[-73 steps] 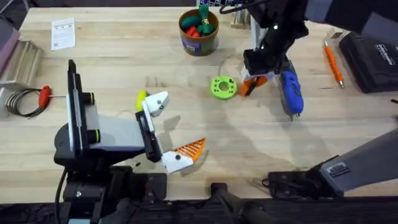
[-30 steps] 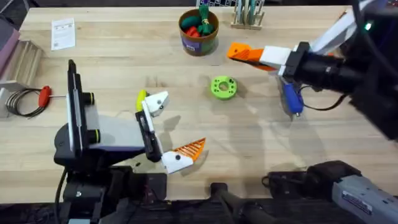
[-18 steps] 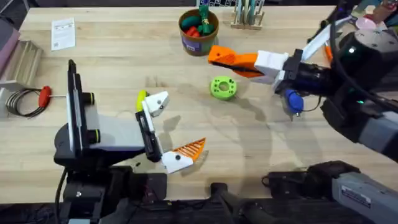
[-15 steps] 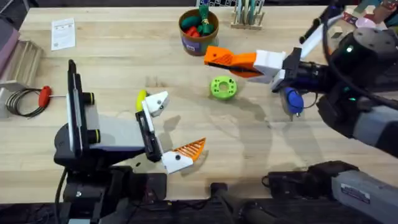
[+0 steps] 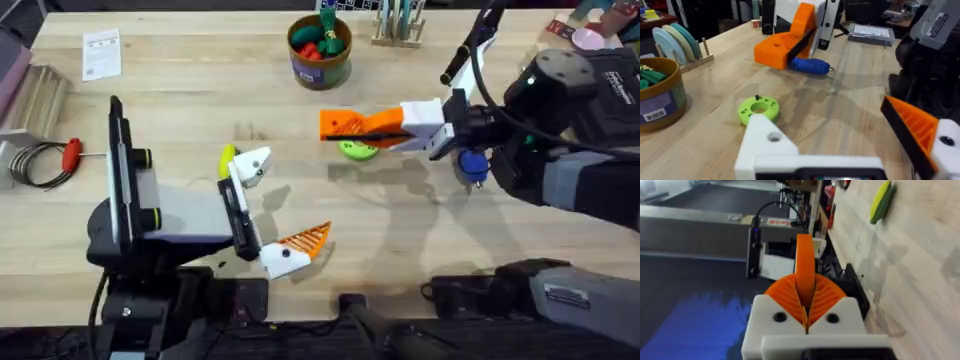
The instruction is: Pick up the gripper from the table and insert it into the empty holder that is missing its gripper. Then pick up a screw, insert it into the mounting hole, and use the screwdriver to tighten it. Finally, clean up the table by picking up the vegetable and placing it into the bucket.
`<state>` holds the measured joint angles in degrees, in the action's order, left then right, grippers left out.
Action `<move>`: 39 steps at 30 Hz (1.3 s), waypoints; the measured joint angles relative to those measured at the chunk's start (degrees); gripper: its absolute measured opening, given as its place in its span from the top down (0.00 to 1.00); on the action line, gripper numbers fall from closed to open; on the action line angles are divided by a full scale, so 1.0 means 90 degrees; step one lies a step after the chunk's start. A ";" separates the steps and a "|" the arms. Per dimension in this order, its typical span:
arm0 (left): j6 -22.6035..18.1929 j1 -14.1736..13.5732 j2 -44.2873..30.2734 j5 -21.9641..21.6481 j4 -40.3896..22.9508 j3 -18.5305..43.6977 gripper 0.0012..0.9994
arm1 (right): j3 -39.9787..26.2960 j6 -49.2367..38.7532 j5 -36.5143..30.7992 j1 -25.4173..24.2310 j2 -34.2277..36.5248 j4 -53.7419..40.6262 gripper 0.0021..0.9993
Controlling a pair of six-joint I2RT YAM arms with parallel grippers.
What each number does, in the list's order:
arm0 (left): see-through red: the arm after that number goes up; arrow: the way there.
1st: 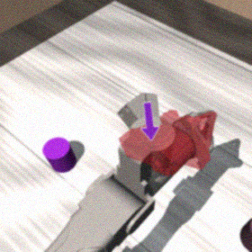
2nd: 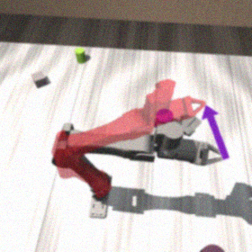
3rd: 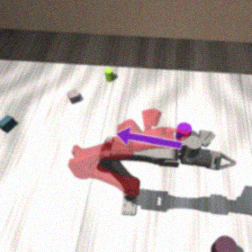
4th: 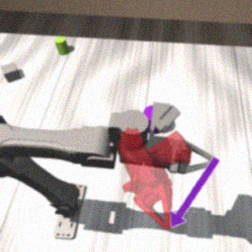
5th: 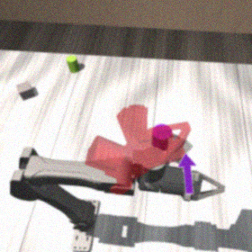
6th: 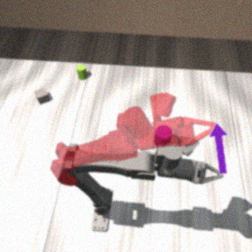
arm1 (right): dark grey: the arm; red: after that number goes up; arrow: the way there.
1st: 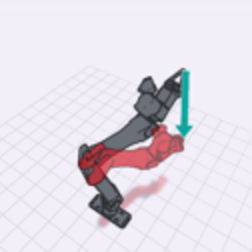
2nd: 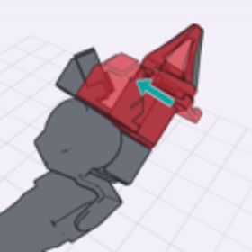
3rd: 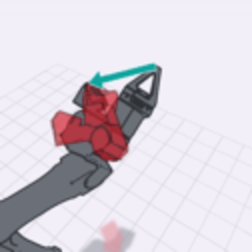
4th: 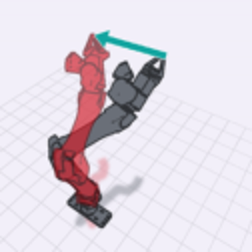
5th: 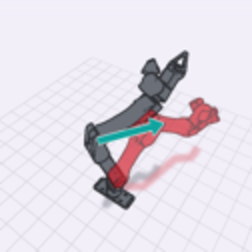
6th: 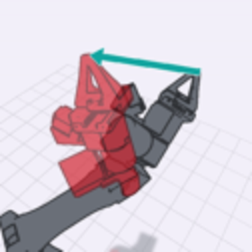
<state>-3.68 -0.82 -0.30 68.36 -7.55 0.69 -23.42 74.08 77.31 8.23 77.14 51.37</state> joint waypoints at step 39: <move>0.0000 0.0000 0.0000 0.0000 0.0000 0.0000 0.01 | -0.0143 -0.0138 0.0899 0.0729 0.1455 0.0743 0.99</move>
<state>-3.68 -0.82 -0.30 68.36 -7.55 0.69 -24.71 72.84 85.41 14.79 90.24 58.06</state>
